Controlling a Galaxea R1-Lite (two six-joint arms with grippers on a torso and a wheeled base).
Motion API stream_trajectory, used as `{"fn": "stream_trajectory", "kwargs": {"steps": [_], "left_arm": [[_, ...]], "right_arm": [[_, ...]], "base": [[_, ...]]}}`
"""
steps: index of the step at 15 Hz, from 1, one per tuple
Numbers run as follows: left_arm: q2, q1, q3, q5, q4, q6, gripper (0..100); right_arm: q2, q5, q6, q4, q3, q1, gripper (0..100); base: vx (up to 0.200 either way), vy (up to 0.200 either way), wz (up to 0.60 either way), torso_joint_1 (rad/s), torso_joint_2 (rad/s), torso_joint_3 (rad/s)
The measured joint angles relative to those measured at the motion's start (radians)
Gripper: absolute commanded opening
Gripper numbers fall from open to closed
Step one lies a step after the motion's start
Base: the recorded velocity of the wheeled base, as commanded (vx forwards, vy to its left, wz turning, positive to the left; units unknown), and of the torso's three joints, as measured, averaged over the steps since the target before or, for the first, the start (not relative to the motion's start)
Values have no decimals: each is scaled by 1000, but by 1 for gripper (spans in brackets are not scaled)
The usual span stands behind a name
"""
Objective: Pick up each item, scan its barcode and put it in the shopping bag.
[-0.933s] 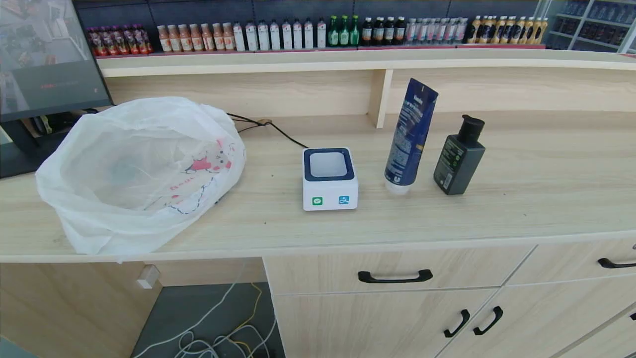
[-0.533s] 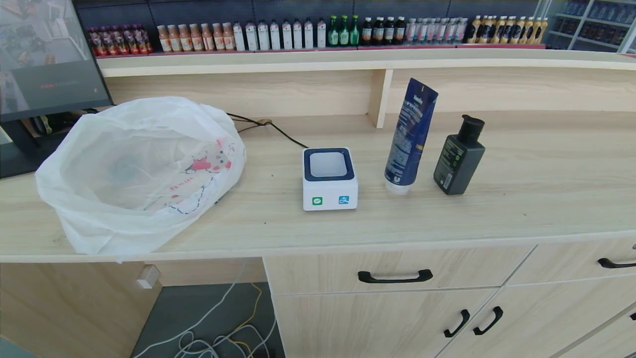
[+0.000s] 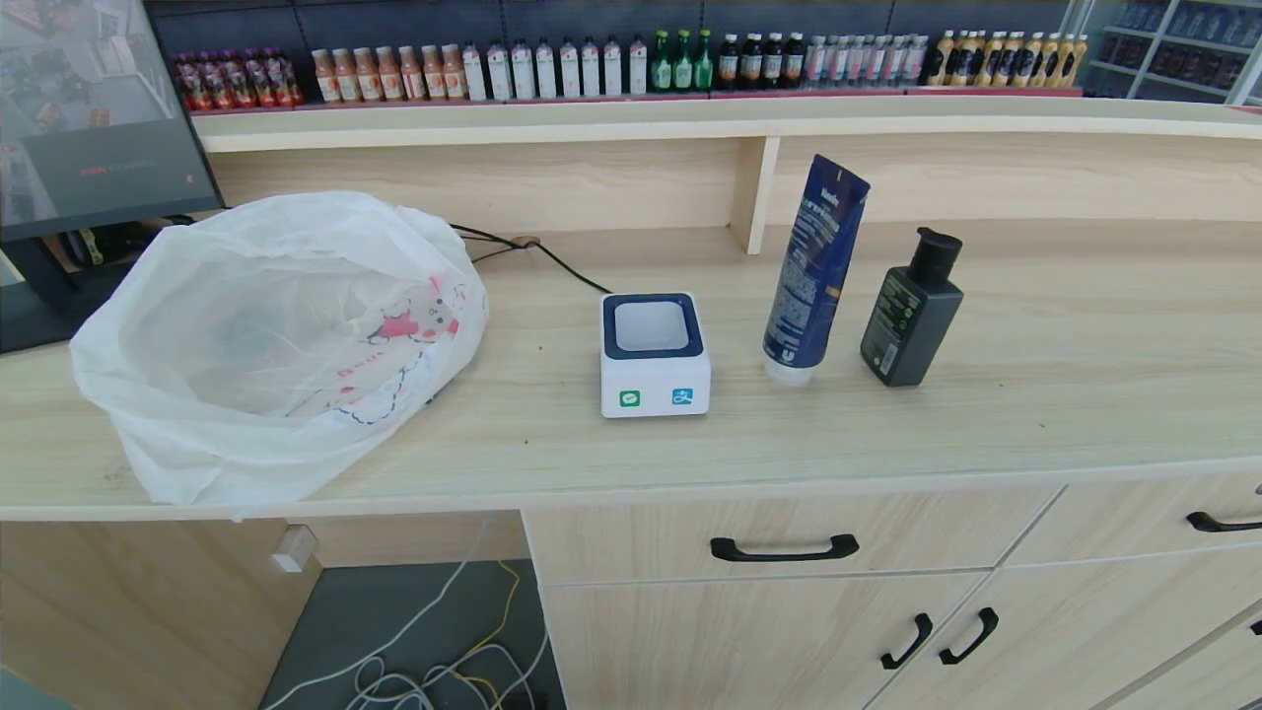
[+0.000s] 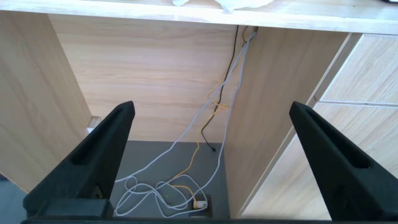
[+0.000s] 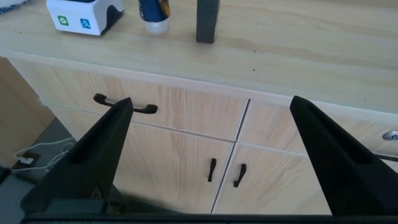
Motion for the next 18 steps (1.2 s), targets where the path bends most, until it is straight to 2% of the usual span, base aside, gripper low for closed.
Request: {"fn": "stream_trajectory", "kwargs": {"steps": [10, 15, 18], "left_arm": [[0, 0, 0, 0, 0, 0, 100], [0, 0, 0, 0, 0, 0, 100], [0, 0, 0, 0, 0, 0, 100]], "right_arm": [[121, 5, 6, -167, -14, 64, 100], [322, 4, -44, -451, -24, 82, 100], [448, -1, -62, -510, -76, 127, 100]], "base": [[0, 0, 0, 0, 0, 0], [0, 0, 0, 0, 0, 0], [0, 0, 0, 0, 0, 0]]}}
